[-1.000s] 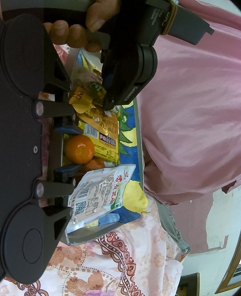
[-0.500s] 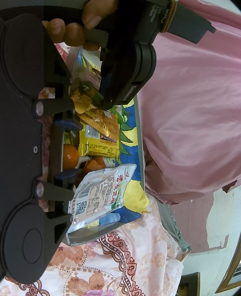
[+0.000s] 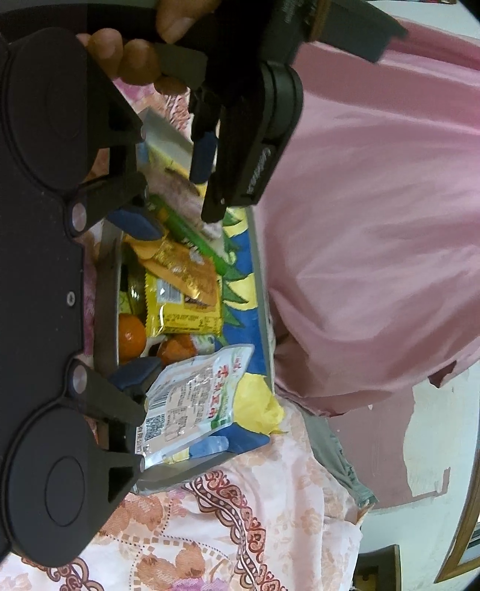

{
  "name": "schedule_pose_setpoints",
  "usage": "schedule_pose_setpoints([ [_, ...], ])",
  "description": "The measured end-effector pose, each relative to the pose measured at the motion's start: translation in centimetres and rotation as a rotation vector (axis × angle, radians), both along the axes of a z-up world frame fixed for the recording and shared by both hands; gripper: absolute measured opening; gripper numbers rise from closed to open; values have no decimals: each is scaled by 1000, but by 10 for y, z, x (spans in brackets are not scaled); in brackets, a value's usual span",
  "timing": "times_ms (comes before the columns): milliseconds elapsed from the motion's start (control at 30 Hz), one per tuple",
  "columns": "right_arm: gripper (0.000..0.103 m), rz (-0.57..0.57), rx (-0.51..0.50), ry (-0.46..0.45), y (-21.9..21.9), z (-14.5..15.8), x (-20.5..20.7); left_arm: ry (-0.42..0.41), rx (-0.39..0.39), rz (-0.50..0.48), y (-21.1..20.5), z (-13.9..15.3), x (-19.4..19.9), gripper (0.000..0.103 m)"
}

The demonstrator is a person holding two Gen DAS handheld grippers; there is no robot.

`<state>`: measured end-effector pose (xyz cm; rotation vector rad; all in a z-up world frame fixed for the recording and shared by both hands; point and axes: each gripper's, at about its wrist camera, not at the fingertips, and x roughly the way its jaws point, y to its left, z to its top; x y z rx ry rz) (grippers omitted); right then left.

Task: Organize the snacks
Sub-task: 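Carry the green stick and orange into the tray and open both tools, then lift both tools up away from the tray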

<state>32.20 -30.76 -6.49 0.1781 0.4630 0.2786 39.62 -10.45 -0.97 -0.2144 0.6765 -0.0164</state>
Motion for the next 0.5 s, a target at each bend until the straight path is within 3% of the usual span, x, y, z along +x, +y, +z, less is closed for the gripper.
schedule_pose_setpoints([
  [500, 94, -58, 59, -115, -20, 65, -61, -94, 9, 72, 32, 54, -91, 81],
])
